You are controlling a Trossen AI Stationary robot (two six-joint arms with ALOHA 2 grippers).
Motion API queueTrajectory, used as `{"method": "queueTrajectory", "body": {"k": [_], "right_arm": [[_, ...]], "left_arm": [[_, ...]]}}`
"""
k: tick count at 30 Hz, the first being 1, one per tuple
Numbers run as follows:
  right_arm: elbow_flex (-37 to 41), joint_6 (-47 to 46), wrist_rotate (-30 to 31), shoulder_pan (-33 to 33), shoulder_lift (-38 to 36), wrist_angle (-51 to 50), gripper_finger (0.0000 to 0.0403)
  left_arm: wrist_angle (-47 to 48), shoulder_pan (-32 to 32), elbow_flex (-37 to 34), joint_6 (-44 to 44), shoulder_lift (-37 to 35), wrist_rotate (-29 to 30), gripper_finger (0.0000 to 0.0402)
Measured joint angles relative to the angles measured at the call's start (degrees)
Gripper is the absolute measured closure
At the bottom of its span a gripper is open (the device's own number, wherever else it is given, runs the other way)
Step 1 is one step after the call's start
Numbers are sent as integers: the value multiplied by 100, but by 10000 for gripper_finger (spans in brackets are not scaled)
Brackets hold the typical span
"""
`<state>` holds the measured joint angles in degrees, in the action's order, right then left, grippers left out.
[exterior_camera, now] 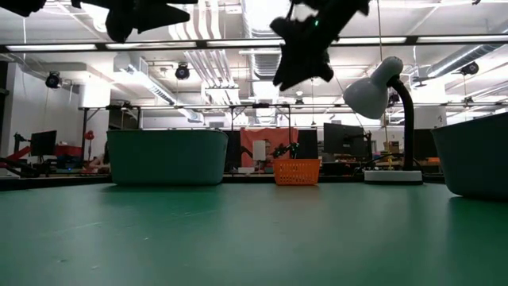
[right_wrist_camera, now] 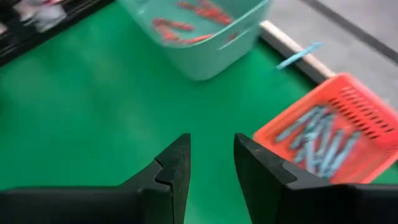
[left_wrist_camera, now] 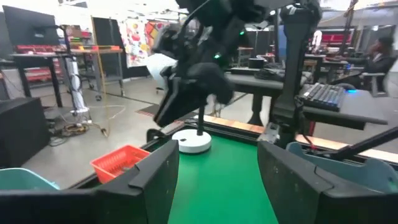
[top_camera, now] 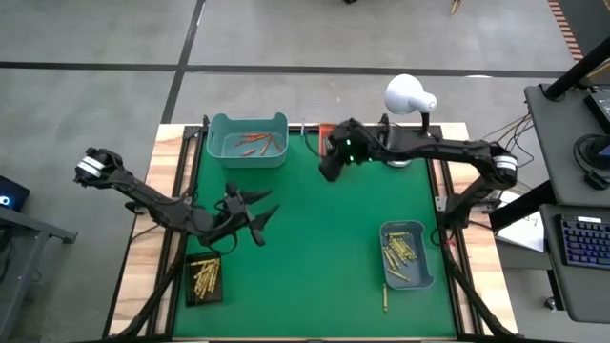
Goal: Sort crayons
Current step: Put the blue crayon into the orange bin
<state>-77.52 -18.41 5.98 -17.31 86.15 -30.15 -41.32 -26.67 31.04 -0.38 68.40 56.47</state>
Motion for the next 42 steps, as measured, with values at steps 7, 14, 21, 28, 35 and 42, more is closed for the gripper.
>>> {"method": "queueTrajectory", "body": {"k": [7, 14, 21, 28, 35, 42], "right_arm": [[0, -116, 2, 834, -99, -249, 302], [0, -190, 768, 1330, -96, -234, 314], [2, -203, 1170, 1354, -96, -201, 329], [-366, -105, 867, 751, 38, -261, 359], [-1088, 263, 98, -133, 636, -407, 392], [-1830, 649, -130, -757, 1394, -436, 394]], "left_arm": [[2, -148, 1, -18, 0, -3, 201], [2, -154, 1, -20, 0, -3, 201], [7, -154, -1, -18, 0, -3, 201], [-3, -154, 4, 88, -75, -3, 201], [-11, -165, 175, 760, -362, 3, 201], [117, -165, 194, 1345, -754, 120, 201]]}}
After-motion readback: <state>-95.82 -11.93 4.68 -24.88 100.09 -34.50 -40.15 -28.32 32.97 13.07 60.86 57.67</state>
